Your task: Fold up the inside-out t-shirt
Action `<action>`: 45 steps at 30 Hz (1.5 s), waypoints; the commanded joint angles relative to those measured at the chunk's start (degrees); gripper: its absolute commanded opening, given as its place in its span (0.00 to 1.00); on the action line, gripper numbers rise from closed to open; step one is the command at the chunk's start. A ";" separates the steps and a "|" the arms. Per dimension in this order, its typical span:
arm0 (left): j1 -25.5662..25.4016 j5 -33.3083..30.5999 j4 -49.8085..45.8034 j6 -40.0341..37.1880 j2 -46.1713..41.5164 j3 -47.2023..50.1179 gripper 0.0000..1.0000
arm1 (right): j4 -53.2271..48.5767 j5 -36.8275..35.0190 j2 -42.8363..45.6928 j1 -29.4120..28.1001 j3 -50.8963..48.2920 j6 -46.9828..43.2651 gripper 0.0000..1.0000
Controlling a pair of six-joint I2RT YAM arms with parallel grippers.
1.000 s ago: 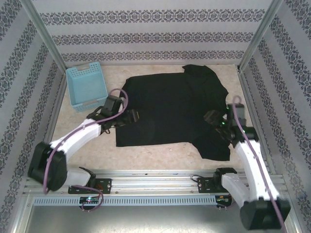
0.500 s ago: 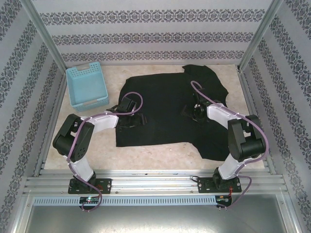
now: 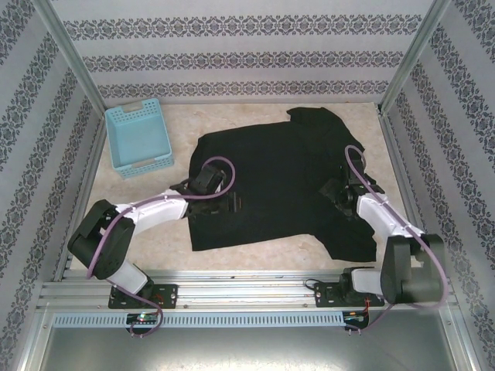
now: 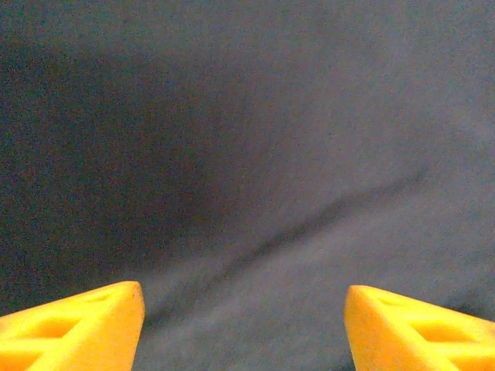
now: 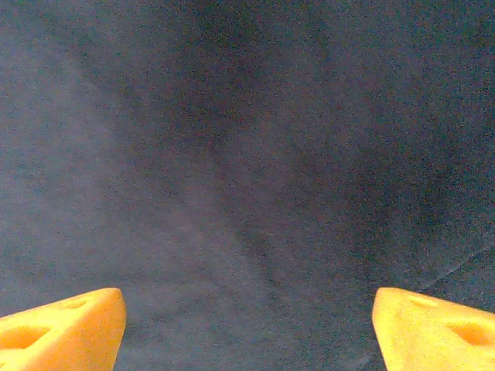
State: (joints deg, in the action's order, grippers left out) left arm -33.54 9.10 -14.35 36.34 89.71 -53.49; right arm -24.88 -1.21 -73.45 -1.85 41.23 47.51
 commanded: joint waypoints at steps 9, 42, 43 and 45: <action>12.76 -19.69 -22.87 -11.08 25.40 -47.25 0.69 | 4.58 7.87 -22.46 -8.02 32.52 -11.16 0.83; 21.76 -19.73 -33.85 -16.10 63.04 -88.12 0.39 | -10.77 9.75 -58.80 -5.38 63.41 -6.01 0.82; 21.83 -19.87 -33.83 -16.05 62.98 -88.18 0.37 | -9.98 9.61 -57.91 -4.76 61.48 -5.38 0.81; 22.03 -19.71 -33.74 -16.09 63.10 -88.11 0.32 | -8.57 9.37 -56.00 -3.90 57.89 -4.87 0.80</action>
State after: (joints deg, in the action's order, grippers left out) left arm -13.04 -10.09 -45.89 21.12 152.05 -140.18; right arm -31.11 11.35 -131.63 -7.57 103.98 39.81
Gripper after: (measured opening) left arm 0.335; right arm 0.808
